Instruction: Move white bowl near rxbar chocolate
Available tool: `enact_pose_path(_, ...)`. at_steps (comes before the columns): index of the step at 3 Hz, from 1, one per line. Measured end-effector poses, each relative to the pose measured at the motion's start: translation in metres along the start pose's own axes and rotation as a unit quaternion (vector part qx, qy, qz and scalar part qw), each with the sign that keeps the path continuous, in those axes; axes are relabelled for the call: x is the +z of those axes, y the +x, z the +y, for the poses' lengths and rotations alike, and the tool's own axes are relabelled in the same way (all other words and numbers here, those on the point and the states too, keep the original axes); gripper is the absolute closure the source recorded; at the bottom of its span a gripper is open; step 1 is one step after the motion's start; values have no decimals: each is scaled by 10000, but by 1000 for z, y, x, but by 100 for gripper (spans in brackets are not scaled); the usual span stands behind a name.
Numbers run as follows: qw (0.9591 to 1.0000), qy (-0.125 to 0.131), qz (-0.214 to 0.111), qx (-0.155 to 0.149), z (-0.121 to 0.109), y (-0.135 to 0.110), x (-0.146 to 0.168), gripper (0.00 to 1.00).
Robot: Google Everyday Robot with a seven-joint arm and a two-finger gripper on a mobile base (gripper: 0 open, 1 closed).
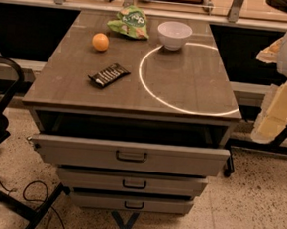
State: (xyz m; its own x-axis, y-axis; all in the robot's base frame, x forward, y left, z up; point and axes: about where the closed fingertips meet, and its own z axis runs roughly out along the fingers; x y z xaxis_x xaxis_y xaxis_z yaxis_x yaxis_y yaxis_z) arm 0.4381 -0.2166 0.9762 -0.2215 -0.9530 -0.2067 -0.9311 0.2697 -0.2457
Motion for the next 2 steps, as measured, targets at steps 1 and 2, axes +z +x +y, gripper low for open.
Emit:
enact_pose_path(1,10000,0,0,0,0,0,0,0)
enact_pose_path(2,9993,321,193,-8,-26,-8,6,0)
